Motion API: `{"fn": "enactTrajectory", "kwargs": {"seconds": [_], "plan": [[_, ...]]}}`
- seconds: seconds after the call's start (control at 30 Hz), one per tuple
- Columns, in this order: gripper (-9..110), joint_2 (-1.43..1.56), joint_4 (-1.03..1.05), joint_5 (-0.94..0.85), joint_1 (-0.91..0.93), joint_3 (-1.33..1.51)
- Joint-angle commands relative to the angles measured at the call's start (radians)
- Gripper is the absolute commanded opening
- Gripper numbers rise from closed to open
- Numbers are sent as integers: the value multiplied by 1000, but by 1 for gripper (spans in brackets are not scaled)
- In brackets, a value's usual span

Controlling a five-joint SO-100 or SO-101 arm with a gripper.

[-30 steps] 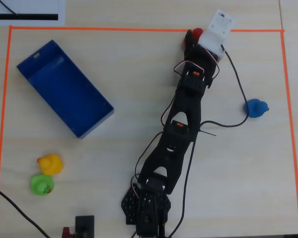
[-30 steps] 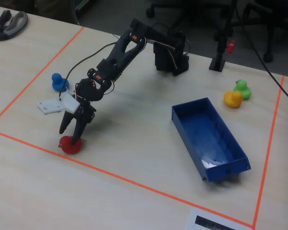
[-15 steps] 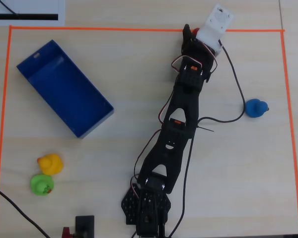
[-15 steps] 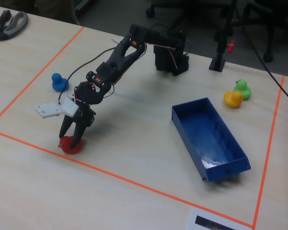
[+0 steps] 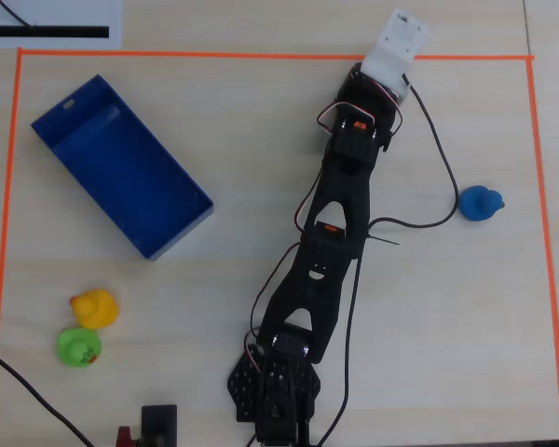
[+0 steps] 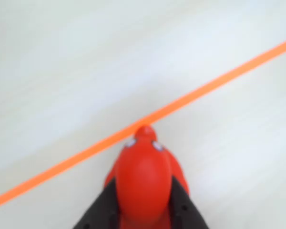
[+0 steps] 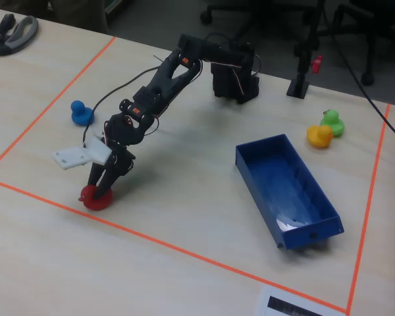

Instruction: Grasp red duck and put it into box.

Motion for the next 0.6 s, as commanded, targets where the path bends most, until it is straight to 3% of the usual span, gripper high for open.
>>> {"fn": "enactTrajectory", "kwargs": {"seconds": [0.0,0.3,0.57], "plan": [[0,77,9,67,25,-72],[0,430,394,368,-23,-100],[0,821,749,483,-204,132]]}}
